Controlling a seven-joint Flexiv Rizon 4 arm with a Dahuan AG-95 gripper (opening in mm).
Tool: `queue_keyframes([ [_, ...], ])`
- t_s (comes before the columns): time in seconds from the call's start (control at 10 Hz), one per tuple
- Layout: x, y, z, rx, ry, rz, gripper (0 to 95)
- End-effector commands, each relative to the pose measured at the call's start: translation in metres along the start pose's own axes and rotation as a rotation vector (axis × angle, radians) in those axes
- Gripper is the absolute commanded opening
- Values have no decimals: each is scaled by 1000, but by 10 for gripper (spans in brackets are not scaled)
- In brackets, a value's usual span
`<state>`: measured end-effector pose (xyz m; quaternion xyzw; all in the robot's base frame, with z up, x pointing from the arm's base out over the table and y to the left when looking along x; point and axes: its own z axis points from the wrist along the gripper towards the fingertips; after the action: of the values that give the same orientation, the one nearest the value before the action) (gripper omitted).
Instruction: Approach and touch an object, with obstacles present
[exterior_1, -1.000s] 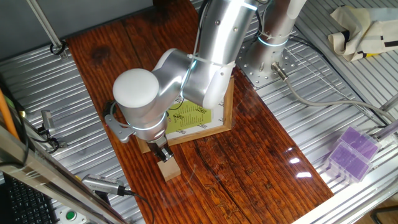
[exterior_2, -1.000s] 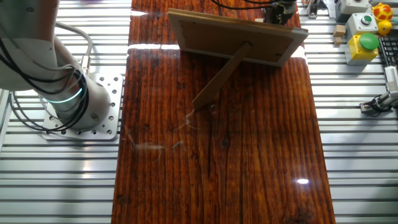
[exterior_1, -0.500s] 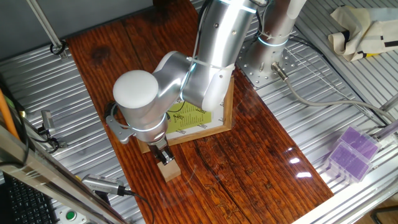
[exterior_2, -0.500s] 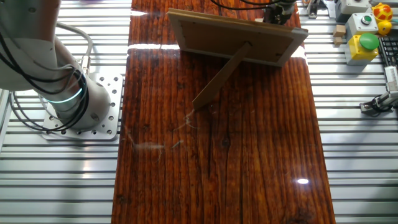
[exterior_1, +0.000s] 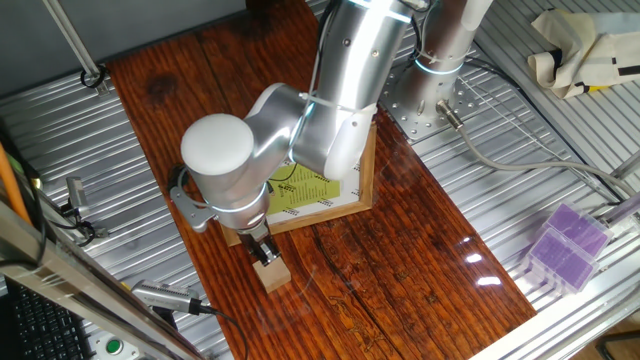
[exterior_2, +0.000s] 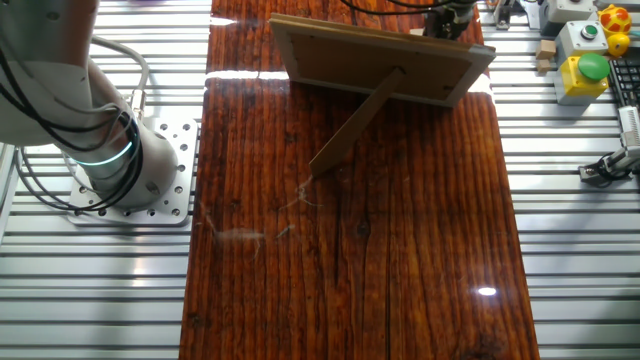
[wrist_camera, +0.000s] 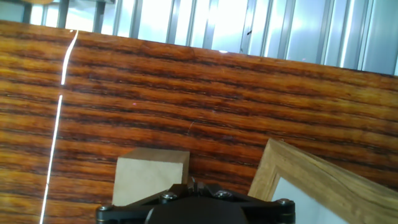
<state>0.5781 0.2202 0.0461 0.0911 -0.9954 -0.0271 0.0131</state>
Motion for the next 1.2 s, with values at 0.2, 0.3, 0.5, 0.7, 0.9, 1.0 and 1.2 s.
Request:
queue_keyframes([
  [0.2, 0, 0, 0, 2, -7, -2, 0],
  [0.3, 0, 0, -1, 4, -4, -2, 0],
  [0.5, 0, -1, -1, 3, -6, -5, 0],
  [0.7, 1, -3, -4, 4, -6, -16, 0],
  [0.9, 8, -16, -25, 3, -5, -54, 0],
  [1.0, 9, -17, -28, 3, -5, -57, 0],
  [1.2, 22, -24, -99, 2, 21, -91, 0],
])
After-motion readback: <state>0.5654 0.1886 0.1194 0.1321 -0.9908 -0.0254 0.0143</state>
